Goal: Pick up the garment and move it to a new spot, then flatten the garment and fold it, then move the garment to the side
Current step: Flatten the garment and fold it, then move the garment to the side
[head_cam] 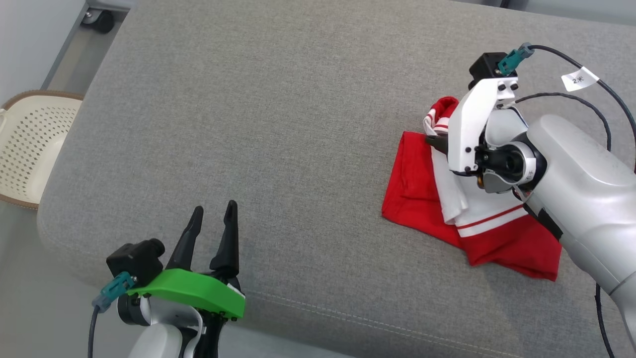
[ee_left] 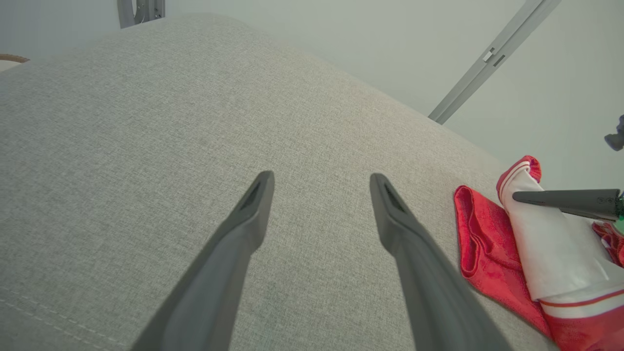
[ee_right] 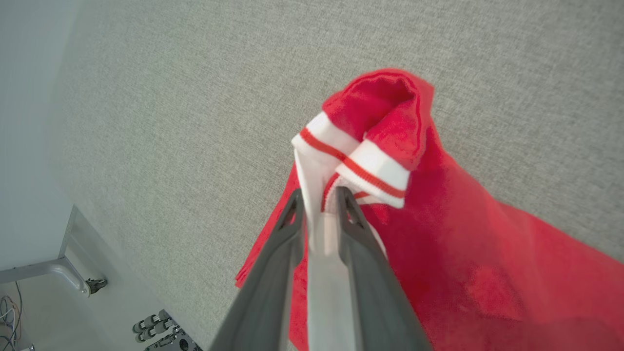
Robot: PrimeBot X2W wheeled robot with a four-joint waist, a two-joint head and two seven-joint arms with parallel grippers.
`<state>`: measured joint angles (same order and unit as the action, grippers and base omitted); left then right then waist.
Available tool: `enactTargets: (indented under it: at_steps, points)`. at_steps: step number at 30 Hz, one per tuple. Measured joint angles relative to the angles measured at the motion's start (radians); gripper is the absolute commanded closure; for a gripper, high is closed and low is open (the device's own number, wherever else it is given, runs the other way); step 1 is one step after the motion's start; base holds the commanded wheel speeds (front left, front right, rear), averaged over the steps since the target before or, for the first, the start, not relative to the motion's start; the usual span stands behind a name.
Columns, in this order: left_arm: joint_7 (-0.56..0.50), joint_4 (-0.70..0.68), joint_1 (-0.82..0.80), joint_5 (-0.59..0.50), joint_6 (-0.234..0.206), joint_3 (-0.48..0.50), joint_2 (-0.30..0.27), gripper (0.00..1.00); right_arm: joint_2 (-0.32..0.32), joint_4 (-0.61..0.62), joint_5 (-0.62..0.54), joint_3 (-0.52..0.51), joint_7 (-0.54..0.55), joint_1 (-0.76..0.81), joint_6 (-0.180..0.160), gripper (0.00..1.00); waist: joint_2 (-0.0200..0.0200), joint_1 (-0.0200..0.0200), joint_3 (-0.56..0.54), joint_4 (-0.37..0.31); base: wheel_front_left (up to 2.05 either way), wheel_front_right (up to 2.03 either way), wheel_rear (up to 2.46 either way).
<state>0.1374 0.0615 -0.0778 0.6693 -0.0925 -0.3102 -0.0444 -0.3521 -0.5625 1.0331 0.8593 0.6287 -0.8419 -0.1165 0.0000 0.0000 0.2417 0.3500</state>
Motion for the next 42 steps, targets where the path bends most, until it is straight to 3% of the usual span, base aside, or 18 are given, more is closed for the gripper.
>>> enactTargets:
  at_steps: [1,2,3,12,15,20,28,33,42]
  points:
    - [0.0,0.003,-0.004,0.001,0.003,-0.004,0.0,0.0,0.005,-0.01,-0.004,-0.001,-0.006,-0.006,0.0,0.45,0.0,0.0,0.0,0.004,0.0,0.0,0.0]
    - [0.001,0.006,-0.008,0.002,0.005,-0.009,0.0,0.0,0.009,-0.02,-0.008,-0.002,-0.01,-0.012,0.0,0.1,0.0,0.0,0.0,0.008,0.0,0.0,0.0]
    - [0.003,0.011,-0.012,0.004,0.006,-0.013,0.0,0.0,0.012,-0.028,-0.012,-0.002,-0.018,-0.015,0.0,0.0,0.0,0.0,0.0,0.011,0.0,0.0,0.0]
    - [0.025,0.033,-0.013,0.007,0.006,0.006,0.001,0.0,0.101,-0.055,-0.01,-0.005,-0.039,-0.052,-0.005,0.0,0.0,0.0,-0.015,0.004,0.0,0.0,0.0]
    - [0.032,0.037,-0.013,0.007,0.005,0.012,0.001,0.0,0.114,-0.03,0.007,-0.018,-0.042,-0.08,0.029,0.0,0.0,0.0,-0.025,-0.018,0.0,0.0,0.0]
    - [0.04,0.045,-0.011,0.007,0.004,0.016,0.001,0.0,0.073,-0.012,0.014,-0.055,-0.084,-0.098,0.064,0.0,0.0,0.0,-0.043,-0.051,0.0,0.0,0.0]
    - [0.041,0.046,-0.007,0.002,0.004,0.016,-0.005,0.0,-0.033,-0.017,0.062,-0.123,-0.141,-0.026,0.09,0.0,0.0,0.0,-0.074,-0.116,0.0,0.0,0.0]
    - [0.041,0.029,0.008,-0.005,0.001,0.015,-0.009,0.0,-0.054,-0.025,0.103,-0.147,-0.162,0.093,0.092,0.0,0.0001,0.0,-0.089,-0.165,0.0,0.0,0.0]
    - [0.041,-0.017,0.015,-0.017,-0.004,0.022,-0.023,0.0,-0.068,0.007,0.151,-0.177,-0.226,0.235,0.13,0.0,0.0001,0.0,-0.097,-0.251,0.0,0.0,0.0]
